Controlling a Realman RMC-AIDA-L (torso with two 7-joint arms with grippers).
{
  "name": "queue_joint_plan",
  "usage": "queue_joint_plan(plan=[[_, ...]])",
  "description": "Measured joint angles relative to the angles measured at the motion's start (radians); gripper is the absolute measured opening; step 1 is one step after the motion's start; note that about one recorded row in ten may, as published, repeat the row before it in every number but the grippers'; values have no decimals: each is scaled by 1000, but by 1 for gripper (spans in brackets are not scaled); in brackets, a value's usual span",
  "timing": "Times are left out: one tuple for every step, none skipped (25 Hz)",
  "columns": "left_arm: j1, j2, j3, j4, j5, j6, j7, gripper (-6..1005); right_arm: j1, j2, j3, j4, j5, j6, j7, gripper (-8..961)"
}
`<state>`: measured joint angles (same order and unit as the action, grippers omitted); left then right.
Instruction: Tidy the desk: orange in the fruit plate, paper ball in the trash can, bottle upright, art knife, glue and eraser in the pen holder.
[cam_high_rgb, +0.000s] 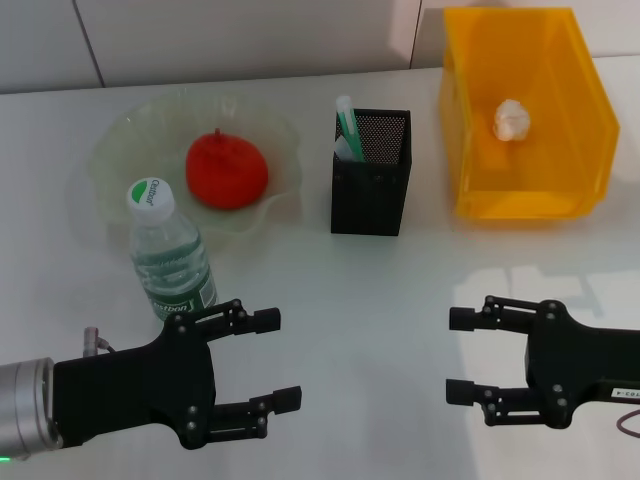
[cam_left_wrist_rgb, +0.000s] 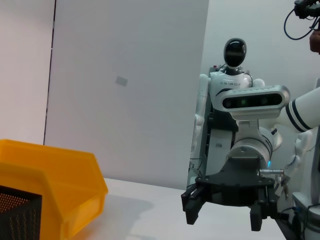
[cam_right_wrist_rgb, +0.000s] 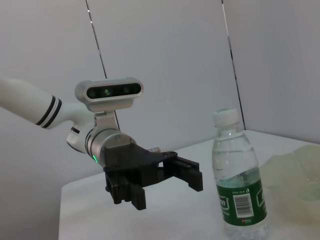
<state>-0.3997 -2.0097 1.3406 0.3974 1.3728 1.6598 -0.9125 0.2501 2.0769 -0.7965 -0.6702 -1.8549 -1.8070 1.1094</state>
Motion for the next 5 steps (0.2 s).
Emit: queue_joint_plan(plan=[[0,1,0,0,0,1,-3,787,1,0,0,0,0,1,0,776],[0,1,0,0,0,1,-3,787,3,0,0,0,0,4,0,776],[0,1,-1,1,0,1,-5,787,3,0,0,0,0,4,0,776],[1,2,-1,3,0,1,-8,787,3,0,0,0,0,6,0,776],[1,2,-1,3,0,1,-8,787,4,1,0,0,-1,6,0,776]])
